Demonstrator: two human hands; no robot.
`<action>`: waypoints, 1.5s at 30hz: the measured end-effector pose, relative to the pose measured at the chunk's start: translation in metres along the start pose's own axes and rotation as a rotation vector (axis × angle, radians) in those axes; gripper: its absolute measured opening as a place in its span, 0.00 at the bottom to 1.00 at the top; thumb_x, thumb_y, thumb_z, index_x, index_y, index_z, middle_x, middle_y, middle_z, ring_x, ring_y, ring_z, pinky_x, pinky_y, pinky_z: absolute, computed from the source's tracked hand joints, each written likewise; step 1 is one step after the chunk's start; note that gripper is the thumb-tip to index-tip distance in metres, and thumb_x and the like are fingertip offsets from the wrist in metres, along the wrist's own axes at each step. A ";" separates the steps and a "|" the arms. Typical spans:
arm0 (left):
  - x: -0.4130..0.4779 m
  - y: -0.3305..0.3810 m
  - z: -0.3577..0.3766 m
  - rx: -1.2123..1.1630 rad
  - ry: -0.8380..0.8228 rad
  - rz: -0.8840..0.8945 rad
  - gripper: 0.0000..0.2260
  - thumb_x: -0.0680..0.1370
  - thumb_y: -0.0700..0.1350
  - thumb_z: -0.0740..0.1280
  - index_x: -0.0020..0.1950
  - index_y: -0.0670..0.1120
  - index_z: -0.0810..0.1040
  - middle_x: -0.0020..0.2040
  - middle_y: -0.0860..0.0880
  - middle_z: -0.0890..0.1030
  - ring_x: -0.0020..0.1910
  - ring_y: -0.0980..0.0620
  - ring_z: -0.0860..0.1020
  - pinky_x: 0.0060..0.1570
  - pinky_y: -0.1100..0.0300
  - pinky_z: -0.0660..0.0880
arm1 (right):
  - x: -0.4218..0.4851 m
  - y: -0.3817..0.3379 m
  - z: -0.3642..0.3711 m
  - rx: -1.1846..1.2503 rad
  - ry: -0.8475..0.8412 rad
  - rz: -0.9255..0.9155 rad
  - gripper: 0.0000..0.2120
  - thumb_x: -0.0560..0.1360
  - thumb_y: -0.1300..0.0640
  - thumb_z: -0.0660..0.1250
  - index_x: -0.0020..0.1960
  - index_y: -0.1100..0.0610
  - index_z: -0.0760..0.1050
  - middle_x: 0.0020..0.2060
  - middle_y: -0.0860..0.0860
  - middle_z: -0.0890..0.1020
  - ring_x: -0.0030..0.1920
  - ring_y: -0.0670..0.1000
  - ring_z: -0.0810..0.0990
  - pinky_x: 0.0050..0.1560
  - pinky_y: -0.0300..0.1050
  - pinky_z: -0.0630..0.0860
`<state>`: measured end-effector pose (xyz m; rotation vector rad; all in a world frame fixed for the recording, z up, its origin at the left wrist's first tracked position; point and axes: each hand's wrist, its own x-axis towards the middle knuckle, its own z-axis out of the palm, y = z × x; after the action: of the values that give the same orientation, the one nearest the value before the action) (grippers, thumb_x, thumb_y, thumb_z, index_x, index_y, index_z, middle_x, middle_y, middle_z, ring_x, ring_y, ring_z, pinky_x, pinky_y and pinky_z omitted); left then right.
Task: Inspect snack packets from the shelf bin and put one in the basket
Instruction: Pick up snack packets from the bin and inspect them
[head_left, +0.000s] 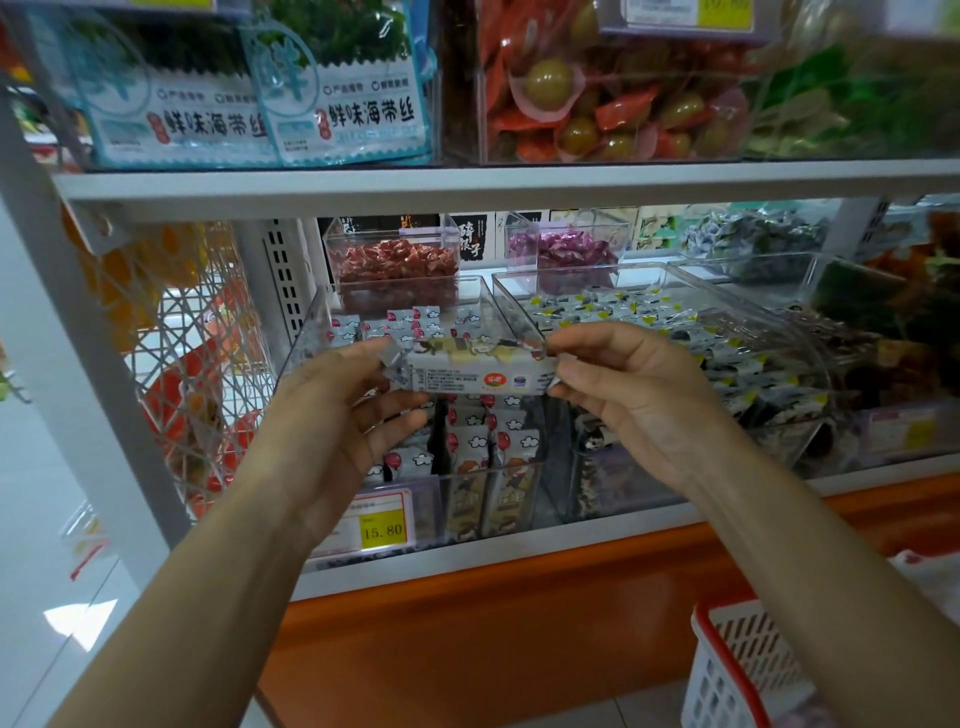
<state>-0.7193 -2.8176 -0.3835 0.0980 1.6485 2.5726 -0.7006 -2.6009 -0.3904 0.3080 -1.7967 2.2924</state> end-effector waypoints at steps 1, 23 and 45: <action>0.000 0.000 0.000 -0.009 -0.005 -0.008 0.05 0.78 0.42 0.63 0.49 0.44 0.78 0.51 0.42 0.79 0.38 0.50 0.83 0.33 0.63 0.78 | 0.000 0.000 0.000 -0.028 -0.002 -0.019 0.11 0.64 0.69 0.69 0.44 0.59 0.80 0.37 0.50 0.84 0.37 0.46 0.82 0.39 0.36 0.79; -0.007 -0.004 0.004 0.305 -0.266 0.018 0.22 0.66 0.34 0.70 0.58 0.47 0.76 0.52 0.45 0.83 0.49 0.46 0.83 0.48 0.58 0.80 | -0.001 0.011 0.005 -0.362 0.056 -0.046 0.15 0.74 0.66 0.67 0.54 0.49 0.79 0.53 0.52 0.81 0.46 0.49 0.84 0.46 0.41 0.81; -0.010 -0.009 0.016 0.521 -0.142 0.080 0.03 0.73 0.41 0.69 0.44 0.42 0.81 0.43 0.45 0.83 0.40 0.49 0.83 0.35 0.67 0.78 | -0.008 0.011 0.016 -0.637 0.136 -0.217 0.05 0.72 0.59 0.70 0.38 0.57 0.78 0.37 0.52 0.81 0.37 0.46 0.79 0.39 0.37 0.76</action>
<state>-0.7072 -2.8001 -0.3848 0.3746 2.2430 2.0582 -0.6953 -2.6191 -0.3995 0.2127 -2.1685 1.4605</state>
